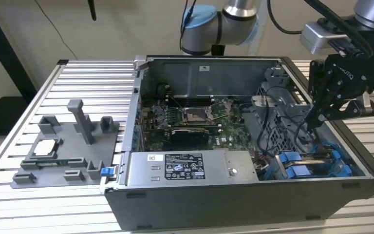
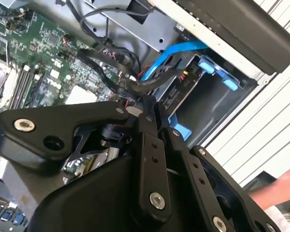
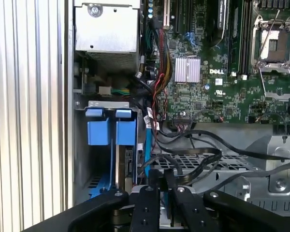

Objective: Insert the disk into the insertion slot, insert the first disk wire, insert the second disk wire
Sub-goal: 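Insert the first disk wire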

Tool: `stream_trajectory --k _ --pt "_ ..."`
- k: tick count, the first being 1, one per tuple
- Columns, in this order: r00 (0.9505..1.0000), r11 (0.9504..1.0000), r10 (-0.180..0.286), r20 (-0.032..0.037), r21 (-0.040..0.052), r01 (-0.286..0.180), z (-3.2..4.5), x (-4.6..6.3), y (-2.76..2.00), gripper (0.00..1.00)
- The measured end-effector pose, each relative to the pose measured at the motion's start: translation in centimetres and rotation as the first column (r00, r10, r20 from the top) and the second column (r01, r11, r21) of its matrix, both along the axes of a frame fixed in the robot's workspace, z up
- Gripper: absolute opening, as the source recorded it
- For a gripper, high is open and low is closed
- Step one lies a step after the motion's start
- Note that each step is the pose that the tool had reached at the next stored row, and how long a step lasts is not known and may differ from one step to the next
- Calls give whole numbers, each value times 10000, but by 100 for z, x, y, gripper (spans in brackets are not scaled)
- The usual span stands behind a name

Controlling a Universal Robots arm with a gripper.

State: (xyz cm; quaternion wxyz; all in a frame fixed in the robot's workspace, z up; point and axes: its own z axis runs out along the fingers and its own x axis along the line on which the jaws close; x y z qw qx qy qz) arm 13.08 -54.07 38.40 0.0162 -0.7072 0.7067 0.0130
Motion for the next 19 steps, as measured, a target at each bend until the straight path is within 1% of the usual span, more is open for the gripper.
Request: stream_trajectory --k 3,10,19 --pt "10000 10000 0 0 1 0 -7 -33 -15 0" --pt "10000 10000 1 0 -1 -1 -50 -78 -48 0" --pt "10000 10000 1 0 0 -1 -61 -79 -50 0"
